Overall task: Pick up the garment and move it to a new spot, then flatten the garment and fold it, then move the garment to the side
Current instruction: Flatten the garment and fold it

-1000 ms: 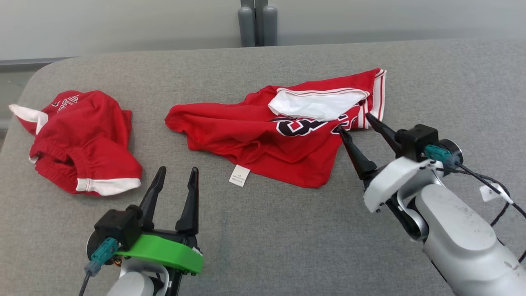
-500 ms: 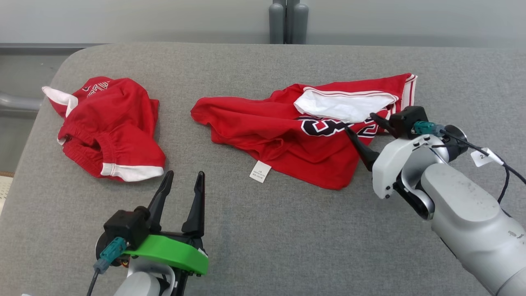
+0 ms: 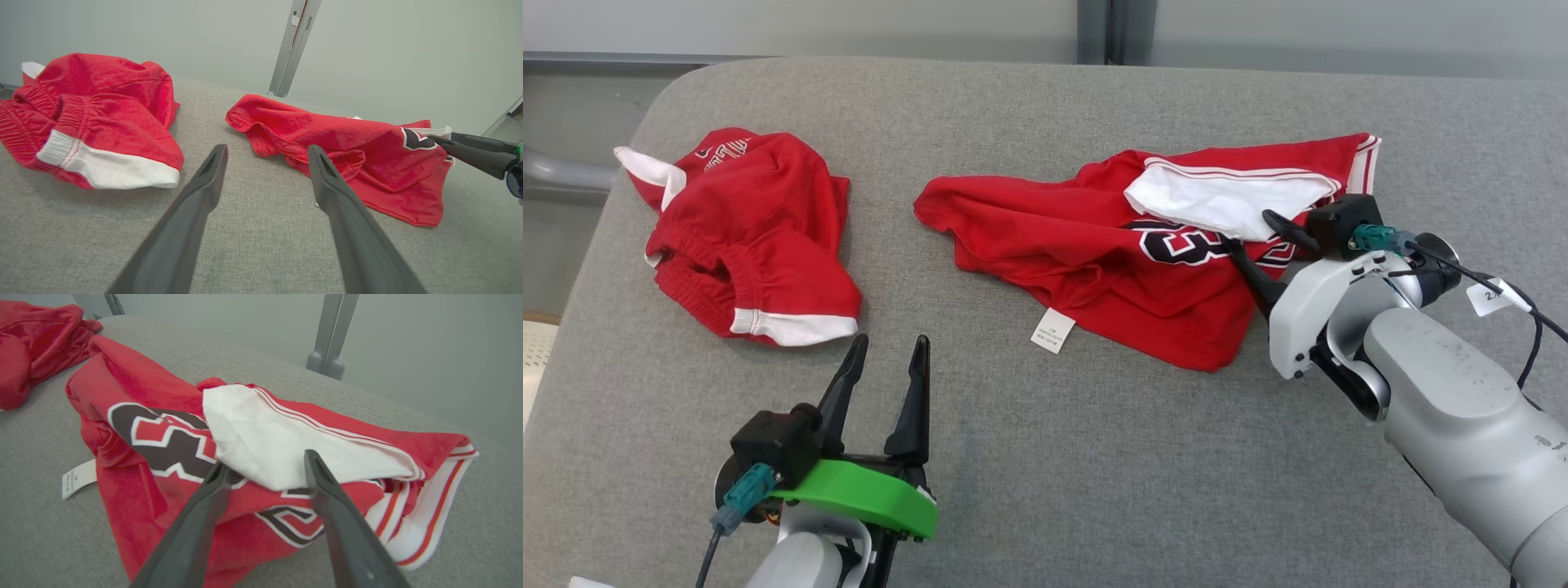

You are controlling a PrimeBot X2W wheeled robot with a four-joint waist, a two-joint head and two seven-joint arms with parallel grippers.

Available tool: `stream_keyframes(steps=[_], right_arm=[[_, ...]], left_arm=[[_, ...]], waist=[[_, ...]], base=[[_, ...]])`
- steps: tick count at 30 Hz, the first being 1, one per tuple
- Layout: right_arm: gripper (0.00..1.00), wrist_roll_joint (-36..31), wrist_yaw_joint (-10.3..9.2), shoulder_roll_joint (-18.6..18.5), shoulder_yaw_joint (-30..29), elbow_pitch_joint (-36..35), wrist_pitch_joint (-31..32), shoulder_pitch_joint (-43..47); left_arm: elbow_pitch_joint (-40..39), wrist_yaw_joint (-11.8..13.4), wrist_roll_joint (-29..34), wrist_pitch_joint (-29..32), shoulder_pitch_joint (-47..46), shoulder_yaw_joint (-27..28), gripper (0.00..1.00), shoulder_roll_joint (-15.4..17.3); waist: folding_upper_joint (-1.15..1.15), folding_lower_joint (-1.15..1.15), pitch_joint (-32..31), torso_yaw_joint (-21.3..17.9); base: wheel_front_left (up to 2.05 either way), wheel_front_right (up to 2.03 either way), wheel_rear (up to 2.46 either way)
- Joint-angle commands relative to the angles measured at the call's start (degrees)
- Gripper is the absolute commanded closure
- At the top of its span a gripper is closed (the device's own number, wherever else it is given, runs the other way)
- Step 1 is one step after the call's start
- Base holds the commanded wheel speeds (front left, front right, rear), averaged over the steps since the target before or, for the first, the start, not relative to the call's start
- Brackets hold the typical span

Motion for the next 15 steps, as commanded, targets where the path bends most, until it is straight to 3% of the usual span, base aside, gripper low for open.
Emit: stream_keyframes(steps=[1, 2, 15], right_arm=[[0.84, 0.5, -0.01, -0.2, 0.4, 0.3, -0.8, -1.1], [1.00, 0.8, -0.01, -0.3, 0.7, 0.5, -1.3, -1.3], [1.00, 3.0, -0.01, -2.7, -1.4, 2.0, -5.4, -9.7]], left_arm=[[0.2, -0.5, 0.8, 0.0, -1.0, 0.2, 0.00, -0.1], [0.3, -0.6, 0.8, 0.0, -1.0, 0.2, 0.00, -0.2], [1.3, -1.9, 1.5, 0.0, -2.1, -0.2, 0.00, -2.2]], waist=[[0.00, 0.00, 0.2, 0.2], [0.00, 0.00, 0.3, 0.3], [0.00, 0.00, 2.0, 2.7]], base=[[0.00, 0.00, 0.00], [0.00, 0.00, 0.00], [0.00, 0.00, 0.00]])
